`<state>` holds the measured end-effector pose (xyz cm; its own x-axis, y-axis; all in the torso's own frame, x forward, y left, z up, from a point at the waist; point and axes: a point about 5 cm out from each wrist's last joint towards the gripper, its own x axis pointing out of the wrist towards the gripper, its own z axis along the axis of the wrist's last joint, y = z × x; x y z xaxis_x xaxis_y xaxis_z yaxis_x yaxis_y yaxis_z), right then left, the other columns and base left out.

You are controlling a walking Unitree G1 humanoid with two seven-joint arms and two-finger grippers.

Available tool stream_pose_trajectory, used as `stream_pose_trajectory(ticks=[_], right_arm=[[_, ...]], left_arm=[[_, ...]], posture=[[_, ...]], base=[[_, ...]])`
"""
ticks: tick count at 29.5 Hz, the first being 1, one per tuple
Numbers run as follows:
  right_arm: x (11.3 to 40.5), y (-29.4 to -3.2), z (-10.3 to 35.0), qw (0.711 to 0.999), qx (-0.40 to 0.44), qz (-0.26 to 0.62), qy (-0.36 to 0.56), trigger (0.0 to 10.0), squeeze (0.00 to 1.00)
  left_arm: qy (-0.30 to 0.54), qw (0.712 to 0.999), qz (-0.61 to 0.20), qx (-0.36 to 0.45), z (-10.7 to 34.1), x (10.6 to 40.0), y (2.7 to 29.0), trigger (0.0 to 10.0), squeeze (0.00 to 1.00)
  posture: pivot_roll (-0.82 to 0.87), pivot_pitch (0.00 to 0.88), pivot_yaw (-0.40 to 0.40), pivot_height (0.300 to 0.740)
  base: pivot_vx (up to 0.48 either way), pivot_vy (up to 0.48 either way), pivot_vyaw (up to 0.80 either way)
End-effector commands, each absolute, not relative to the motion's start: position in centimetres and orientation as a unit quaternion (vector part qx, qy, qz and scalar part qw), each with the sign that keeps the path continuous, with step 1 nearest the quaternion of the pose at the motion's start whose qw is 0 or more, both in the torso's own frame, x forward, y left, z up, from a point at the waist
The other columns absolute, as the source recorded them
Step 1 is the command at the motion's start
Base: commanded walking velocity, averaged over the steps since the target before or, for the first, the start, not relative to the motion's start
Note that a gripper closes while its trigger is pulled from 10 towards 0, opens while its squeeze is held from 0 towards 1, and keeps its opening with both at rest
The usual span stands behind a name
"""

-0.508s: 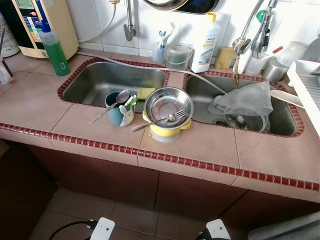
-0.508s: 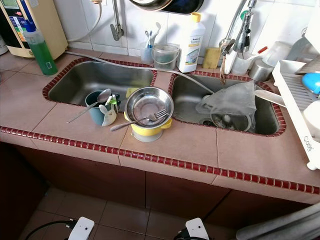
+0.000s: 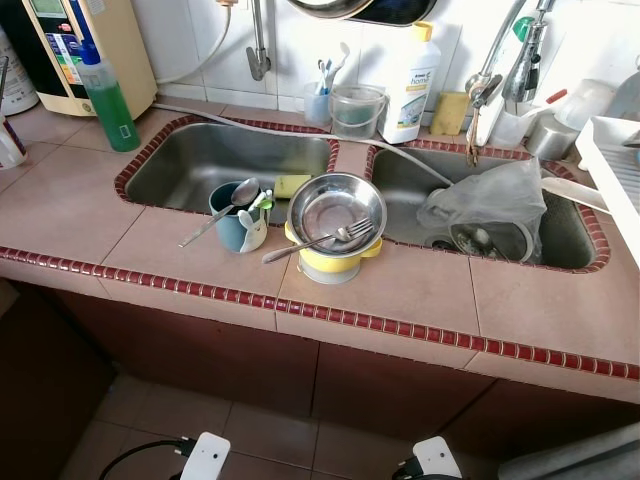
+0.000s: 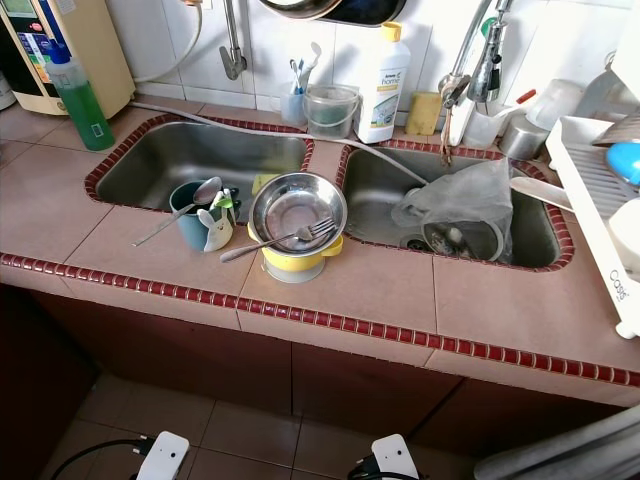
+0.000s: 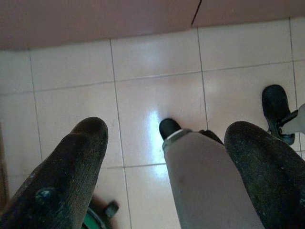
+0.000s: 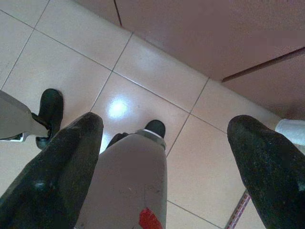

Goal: Kitchen organization

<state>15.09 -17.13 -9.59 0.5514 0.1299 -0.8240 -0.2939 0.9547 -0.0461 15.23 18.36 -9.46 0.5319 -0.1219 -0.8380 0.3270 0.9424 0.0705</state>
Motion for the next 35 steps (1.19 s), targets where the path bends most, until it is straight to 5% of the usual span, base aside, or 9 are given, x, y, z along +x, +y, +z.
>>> stream_pose_trajectory(ticks=[1,3,19,27,35], right_arm=[[15.1,-17.3,-9.5,0.877,-0.095,0.130,0.452,10.0,0.00],[16.0,-17.5,-9.0,0.880,-0.112,0.159,0.434,10.0,0.00],[20.5,-15.0,-4.7,0.866,-0.134,0.407,0.259,10.0,0.00],[20.6,-15.4,-2.7,0.845,-0.144,0.483,0.178,10.0,0.00],[20.5,-16.2,0.7,0.834,-0.076,0.532,0.125,10.0,0.00]], left_arm=[[0.456,0.867,-0.156,0.126,-9.3,15.3,18.3,10.0,0.00],[0.425,0.854,-0.232,0.189,-8.9,15.8,18.1,10.0,0.00],[0.205,0.853,-0.436,0.201,-4.1,19.4,16.3,10.0,0.00],[0.130,0.837,-0.488,0.209,-1.9,19.0,16.5,10.0,0.00],[0.074,0.854,-0.488,0.166,1.3,18.9,17.5,10.0,0.00]], posture=[[-0.05,0.059,0.017,0.740],[-0.04,0.083,0.008,0.740],[-0.02,0.139,-0.007,0.740],[-0.03,0.129,-0.014,0.740],[-0.03,0.117,-0.008,0.740]], base=[[0.000,0.000,0.00],[0.000,0.000,0.00],[0.000,0.000,0.00],[0.000,0.000,0.00],[0.000,0.000,0.00]])
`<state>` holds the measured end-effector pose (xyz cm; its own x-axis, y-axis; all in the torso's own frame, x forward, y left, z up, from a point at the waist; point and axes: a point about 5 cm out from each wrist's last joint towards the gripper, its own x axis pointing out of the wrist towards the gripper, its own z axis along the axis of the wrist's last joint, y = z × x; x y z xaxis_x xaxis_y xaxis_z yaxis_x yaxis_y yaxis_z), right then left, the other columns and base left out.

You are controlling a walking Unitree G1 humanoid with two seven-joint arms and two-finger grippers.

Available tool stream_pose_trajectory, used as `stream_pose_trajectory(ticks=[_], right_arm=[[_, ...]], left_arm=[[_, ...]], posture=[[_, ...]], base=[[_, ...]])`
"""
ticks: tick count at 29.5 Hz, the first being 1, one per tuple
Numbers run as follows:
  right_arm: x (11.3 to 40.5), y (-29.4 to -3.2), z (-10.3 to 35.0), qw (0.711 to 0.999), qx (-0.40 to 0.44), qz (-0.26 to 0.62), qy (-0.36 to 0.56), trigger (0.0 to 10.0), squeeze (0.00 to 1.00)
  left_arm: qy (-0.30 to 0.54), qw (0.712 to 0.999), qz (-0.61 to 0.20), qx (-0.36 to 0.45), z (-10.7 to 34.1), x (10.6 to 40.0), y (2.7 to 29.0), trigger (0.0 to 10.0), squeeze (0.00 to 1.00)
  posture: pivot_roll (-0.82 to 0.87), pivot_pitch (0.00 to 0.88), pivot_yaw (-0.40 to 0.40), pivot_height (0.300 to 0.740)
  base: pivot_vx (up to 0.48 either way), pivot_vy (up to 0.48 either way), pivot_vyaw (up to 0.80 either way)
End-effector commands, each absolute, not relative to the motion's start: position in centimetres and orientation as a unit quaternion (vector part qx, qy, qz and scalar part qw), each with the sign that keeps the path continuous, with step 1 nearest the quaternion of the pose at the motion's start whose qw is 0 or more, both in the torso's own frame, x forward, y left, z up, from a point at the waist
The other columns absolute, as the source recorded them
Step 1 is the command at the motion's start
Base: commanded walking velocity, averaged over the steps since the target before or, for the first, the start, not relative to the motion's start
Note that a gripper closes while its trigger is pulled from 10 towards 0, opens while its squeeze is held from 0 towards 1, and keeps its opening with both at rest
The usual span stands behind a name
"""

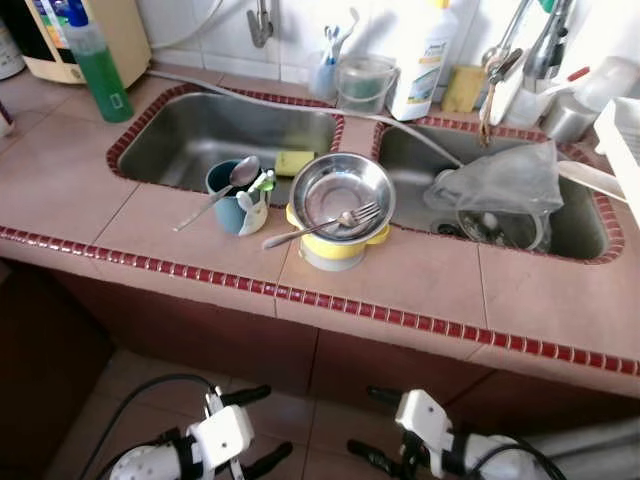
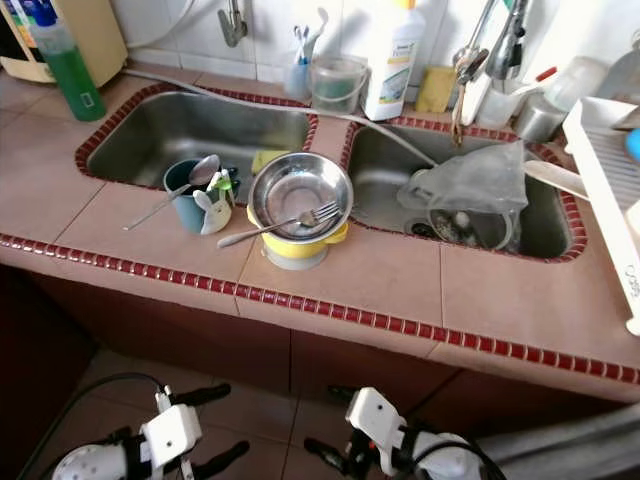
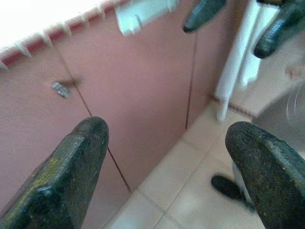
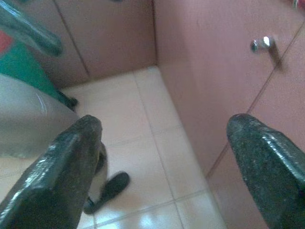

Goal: Kitchen organization

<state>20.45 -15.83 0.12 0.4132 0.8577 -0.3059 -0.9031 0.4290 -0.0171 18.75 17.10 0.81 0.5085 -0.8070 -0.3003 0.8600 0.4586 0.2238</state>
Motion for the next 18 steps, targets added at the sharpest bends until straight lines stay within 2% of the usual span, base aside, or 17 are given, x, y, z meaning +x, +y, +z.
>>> stream_pose_trajectory(ticks=[1,7,10,18], right_arm=[[20.7,-16.4,2.1,0.831,-0.051,0.542,0.115,10.0,0.00],[20.8,-16.6,5.5,0.813,-0.001,0.574,0.097,10.0,0.00],[20.4,-16.8,6.7,0.788,-0.019,0.607,0.098,10.0,0.00],[19.6,-16.1,10.1,0.765,0.004,0.637,0.099,10.0,0.00]], left_arm=[[0.062,0.863,-0.479,0.147,2.6,19.2,17.9,10.0,0.00],[0.048,0.864,-0.486,0.125,4.7,19.6,18.4,10.0,0.00],[0.040,0.866,-0.485,0.114,5.5,19.8,18.4,10.0,0.00],[0.031,0.878,-0.472,0.081,8.1,19.9,18.5,10.0,0.00]], posture=[[-0.04,0.116,-0.005,0.740],[-0.03,0.111,-0.003,0.740],[-0.03,0.108,-0.003,0.740],[-0.04,0.102,-0.003,0.740]], base=[[0.000,0.000,0.00],[0.000,0.000,0.00],[0.000,0.000,0.00],[0.000,0.000,0.00]])
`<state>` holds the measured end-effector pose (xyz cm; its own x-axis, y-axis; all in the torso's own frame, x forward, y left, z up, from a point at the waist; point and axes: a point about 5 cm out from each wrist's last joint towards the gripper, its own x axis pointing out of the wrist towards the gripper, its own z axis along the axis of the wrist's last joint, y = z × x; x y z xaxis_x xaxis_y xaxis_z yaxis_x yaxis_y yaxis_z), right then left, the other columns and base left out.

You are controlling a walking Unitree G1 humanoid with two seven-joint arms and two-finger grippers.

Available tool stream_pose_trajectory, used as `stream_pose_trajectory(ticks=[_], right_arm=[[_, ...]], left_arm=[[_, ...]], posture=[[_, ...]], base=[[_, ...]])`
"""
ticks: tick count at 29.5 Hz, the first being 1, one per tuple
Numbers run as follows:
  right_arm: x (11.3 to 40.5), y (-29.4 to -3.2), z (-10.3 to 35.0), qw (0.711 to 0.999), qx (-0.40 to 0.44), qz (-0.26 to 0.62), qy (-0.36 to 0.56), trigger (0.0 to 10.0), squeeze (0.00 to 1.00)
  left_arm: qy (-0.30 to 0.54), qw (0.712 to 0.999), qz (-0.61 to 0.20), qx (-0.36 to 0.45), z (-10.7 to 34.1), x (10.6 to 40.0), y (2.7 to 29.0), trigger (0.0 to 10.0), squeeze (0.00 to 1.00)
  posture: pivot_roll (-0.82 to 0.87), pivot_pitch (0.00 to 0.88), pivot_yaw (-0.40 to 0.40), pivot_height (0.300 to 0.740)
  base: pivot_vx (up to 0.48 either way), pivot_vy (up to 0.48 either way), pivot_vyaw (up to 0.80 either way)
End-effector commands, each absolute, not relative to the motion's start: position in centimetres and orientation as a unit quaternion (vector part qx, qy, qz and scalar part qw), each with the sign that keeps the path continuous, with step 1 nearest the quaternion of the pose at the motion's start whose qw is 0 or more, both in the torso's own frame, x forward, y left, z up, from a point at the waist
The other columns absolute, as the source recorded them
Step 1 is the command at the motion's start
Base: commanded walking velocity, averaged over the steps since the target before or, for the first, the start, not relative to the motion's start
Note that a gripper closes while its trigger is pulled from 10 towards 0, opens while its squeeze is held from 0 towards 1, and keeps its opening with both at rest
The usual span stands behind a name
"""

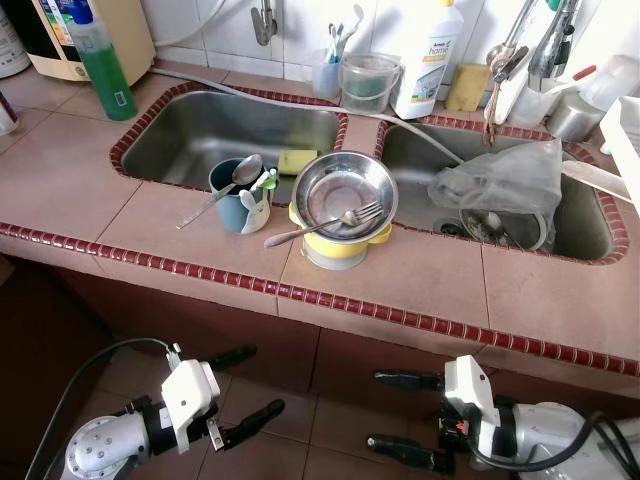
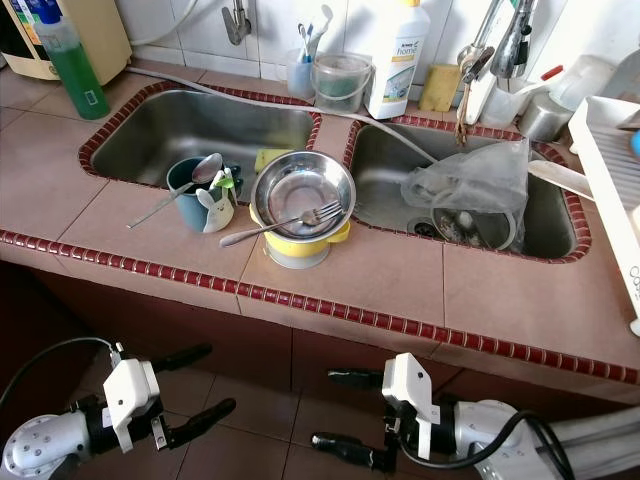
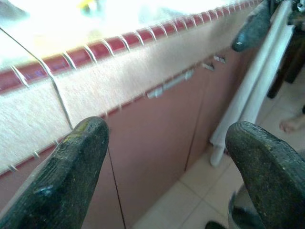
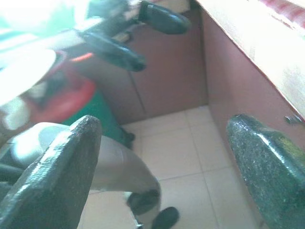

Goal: Kitchen organization

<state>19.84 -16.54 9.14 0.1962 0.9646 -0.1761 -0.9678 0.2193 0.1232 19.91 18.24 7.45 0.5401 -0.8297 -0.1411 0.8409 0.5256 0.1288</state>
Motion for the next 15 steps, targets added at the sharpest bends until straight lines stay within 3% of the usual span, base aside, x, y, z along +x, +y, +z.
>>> stream_pose_trajectory(ticks=[1,7,15], right_arm=[[19.6,-16.1,10.1,0.765,0.004,0.637,0.099,10.0,0.00],[19.8,-15.2,13.9,0.763,0.033,0.643,0.045,10.0,0.00],[22.7,-14.3,18.6,0.809,0.045,0.582,-0.068,10.0,0.00]], left_arm=[[0.031,0.878,-0.472,0.081,8.1,19.9,18.5,10.0,0.00],[-0.011,0.898,-0.439,0.033,11.2,20.2,17.9,10.0,0.00],[-0.066,0.921,-0.383,0.005,15.0,22.4,18.7,10.0,0.00]], posture=[[-0.04,0.102,-0.003,0.740],[-0.04,0.095,0.001,0.740],[-0.03,0.086,-0.002,0.740]], base=[[0.000,0.000,0.00],[0.000,0.000,0.00],[0.000,0.000,0.00]])
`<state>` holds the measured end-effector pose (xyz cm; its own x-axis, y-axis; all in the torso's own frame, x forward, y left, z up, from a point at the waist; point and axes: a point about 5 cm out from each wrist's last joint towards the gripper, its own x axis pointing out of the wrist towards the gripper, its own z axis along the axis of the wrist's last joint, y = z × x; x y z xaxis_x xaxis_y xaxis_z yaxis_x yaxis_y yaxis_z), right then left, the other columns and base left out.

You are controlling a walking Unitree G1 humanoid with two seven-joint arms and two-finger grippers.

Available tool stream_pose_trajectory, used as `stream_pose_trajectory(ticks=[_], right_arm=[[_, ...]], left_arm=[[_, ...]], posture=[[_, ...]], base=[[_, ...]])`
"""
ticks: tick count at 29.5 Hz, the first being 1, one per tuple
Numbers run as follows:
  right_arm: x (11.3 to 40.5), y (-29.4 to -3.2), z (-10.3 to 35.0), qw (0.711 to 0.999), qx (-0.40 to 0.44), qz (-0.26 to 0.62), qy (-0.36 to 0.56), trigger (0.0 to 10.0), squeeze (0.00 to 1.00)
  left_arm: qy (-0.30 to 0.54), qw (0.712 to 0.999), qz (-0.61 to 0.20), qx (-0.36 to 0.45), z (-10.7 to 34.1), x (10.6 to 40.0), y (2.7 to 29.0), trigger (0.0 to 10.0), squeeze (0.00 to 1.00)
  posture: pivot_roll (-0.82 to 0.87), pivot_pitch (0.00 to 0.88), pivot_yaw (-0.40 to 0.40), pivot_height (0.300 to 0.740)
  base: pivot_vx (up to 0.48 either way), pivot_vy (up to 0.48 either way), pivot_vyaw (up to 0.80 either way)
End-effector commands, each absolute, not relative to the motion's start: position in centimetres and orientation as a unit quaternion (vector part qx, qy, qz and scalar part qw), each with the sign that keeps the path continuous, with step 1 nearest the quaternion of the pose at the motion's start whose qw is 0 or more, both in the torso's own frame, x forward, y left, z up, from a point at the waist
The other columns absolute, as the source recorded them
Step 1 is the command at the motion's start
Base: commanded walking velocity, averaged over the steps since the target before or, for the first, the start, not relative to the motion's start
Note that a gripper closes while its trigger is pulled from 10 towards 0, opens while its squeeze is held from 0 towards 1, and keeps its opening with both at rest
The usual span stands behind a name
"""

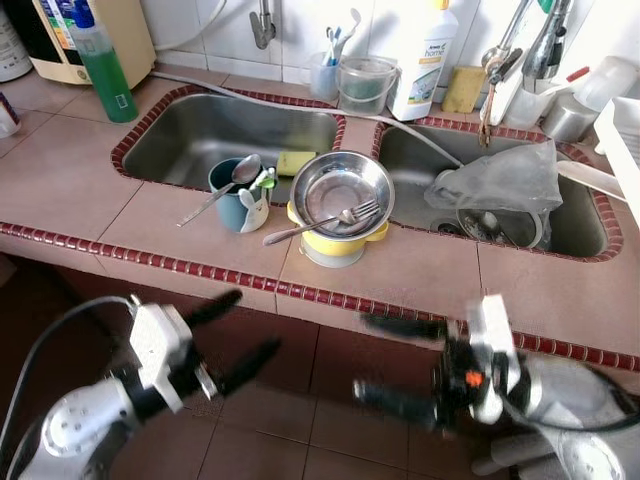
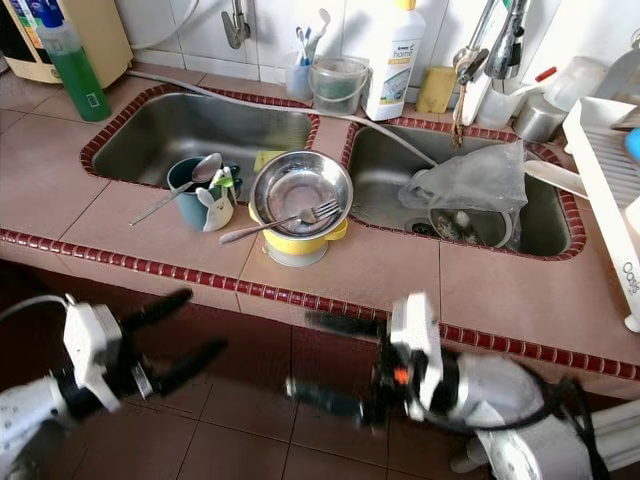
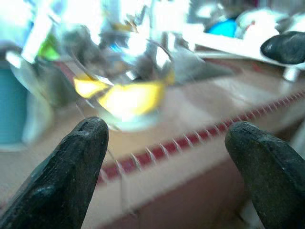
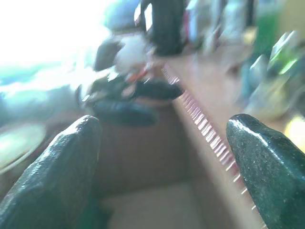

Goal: Kitchen organization

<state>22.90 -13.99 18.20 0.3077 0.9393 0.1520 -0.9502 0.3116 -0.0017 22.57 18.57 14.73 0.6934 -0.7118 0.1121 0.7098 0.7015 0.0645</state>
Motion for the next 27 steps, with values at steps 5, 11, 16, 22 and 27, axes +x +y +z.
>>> stream_pose_trajectory(ticks=[5,11,16,22,27], right_arm=[[24.5,-14.3,19.7,0.849,0.056,0.514,-0.113,10.0,0.00],[25.9,-14.0,21.7,0.870,0.072,0.457,-0.170,10.0,0.00],[27.7,-14.3,23.5,0.896,0.094,0.369,-0.227,10.0,0.00],[29.3,-14.8,24.7,0.913,0.129,0.289,-0.256,10.0,0.00],[30.1,-15.5,25.3,0.923,0.137,0.236,-0.269,10.0,0.00]], left_arm=[[-0.087,0.939,-0.331,-0.024,16.2,23.8,19.5,10.0,0.00],[-0.118,0.949,-0.287,-0.052,17.9,24.9,20.0,10.0,0.00],[-0.162,0.957,-0.215,-0.104,19.8,26.7,20.2,10.0,0.00],[-0.176,0.956,-0.188,-0.144,20.5,28.1,19.7,10.0,0.00],[-0.182,0.958,-0.163,-0.151,21.1,29.3,19.6,10.0,0.00]], posture=[[-0.04,0.082,0.002,0.740],[-0.04,0.080,0.008,0.740],[-0.03,0.079,0.001,0.740],[-0.03,0.082,-0.003,0.740],[-0.04,0.087,-0.002,0.740]], base=[[0.000,0.000,0.00],[0.000,0.000,0.00],[0.000,0.000,0.00],[0.000,0.000,0.00],[0.000,0.000,0.00]])
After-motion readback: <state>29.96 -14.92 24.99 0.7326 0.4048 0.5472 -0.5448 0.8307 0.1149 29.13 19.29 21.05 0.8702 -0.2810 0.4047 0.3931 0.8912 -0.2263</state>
